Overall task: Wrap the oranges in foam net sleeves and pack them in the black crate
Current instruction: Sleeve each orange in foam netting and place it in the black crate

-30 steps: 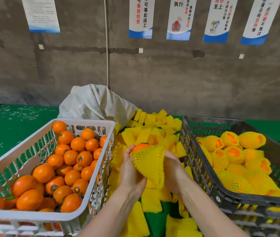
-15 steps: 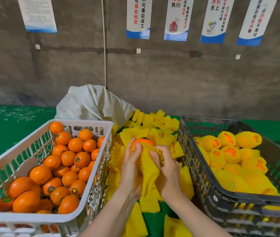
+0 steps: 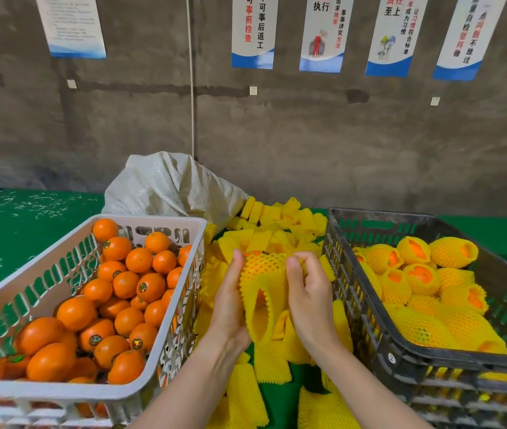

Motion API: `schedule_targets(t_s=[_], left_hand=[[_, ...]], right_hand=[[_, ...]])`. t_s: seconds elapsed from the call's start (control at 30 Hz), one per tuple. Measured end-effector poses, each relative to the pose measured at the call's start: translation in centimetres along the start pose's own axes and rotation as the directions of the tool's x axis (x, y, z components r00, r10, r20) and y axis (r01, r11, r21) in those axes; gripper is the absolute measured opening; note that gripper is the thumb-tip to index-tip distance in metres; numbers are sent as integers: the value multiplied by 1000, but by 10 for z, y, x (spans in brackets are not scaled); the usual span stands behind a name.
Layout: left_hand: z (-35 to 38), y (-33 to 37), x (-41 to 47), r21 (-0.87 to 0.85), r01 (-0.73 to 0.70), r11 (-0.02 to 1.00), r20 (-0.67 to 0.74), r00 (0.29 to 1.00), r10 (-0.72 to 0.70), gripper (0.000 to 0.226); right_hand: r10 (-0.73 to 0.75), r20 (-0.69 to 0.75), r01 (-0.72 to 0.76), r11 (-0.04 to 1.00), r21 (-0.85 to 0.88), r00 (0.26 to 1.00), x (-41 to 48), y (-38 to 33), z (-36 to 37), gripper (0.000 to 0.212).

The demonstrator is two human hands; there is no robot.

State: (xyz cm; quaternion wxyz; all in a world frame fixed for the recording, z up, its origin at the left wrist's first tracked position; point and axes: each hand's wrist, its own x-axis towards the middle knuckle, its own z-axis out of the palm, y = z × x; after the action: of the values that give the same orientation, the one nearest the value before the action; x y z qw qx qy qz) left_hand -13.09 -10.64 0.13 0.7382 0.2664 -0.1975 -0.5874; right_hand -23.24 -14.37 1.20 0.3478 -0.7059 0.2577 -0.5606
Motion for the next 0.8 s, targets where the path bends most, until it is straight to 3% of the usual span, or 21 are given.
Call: schedule_targets(t_s=[0.1,0.2,0.43,0.6,0.7,0.8], left_hand=[[1,1,1,22,6,1000,14,1000,-6,51],[2,4,1,57,42,998,-12,999,-41,60],[-6,12,-3,-12,154,988,36,987,-154,68],[-3,19,-2,76,158,985,-39,987,-155,71],[-3,16,2,207,95,974,-199,979,-53,66],[-2,15,5,310,34,950,-284,957,58,47]], right_hand=[[-26,-29,25,1000,-16,999,11,-4,0,15],[59,-35,-57,997,50,998,20,-3,1,21],[217,188,-259,936,238,958,25,2,3,33],[330,233,-386,886,258,915,25,6,2,20],[450,235,-502,825,262,862,21,10,2,11],[628,310,-700,622,350,714,18,9,-1,39]])
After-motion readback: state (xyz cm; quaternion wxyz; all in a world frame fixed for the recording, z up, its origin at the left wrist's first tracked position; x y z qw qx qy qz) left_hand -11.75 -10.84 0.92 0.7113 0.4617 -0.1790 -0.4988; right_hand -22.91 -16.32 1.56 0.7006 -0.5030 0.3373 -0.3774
